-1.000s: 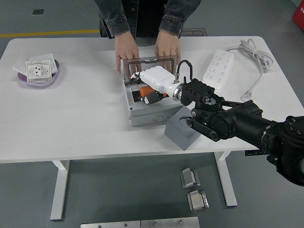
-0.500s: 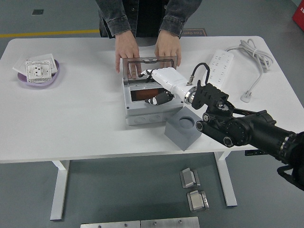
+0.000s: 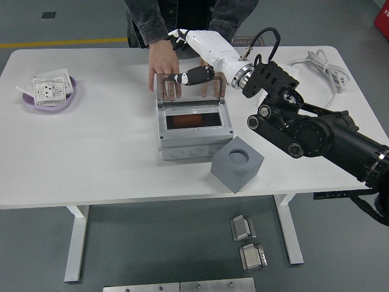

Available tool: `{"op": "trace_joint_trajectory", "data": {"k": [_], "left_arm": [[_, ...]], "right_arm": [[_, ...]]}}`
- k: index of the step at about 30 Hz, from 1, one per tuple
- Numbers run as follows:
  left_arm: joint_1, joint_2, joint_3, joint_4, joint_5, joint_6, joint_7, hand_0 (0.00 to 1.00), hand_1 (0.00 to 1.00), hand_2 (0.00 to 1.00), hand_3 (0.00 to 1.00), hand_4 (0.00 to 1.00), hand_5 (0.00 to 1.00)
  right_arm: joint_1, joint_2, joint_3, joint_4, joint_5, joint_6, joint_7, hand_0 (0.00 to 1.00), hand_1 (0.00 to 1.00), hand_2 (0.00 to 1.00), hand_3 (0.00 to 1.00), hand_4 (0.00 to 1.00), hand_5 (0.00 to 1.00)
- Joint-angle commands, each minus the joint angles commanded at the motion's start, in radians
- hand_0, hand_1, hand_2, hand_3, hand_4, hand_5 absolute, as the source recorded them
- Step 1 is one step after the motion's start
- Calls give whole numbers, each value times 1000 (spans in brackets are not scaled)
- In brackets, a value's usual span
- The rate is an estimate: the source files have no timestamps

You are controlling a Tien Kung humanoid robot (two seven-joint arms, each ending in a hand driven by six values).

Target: Pick up the cylinder from the cube,place it in the box,flap close box

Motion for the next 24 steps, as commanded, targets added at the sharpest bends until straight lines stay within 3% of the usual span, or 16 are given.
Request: {"op": "trace_joint_trajectory", "data": {"k": [13,24], "left_arm": [[-15,15,18,-2,-7,-2,-1,716,688,573,780,786,333],[-28,22,10,-7,6,-4,-4,716,689,572,779,781,331]], "right_arm": [[107,94,-263,-270,253,23,20,671,635,695,815,914,314],[106,101,-390,-330,349,32,33,684,641,706,820,924,350]]}}
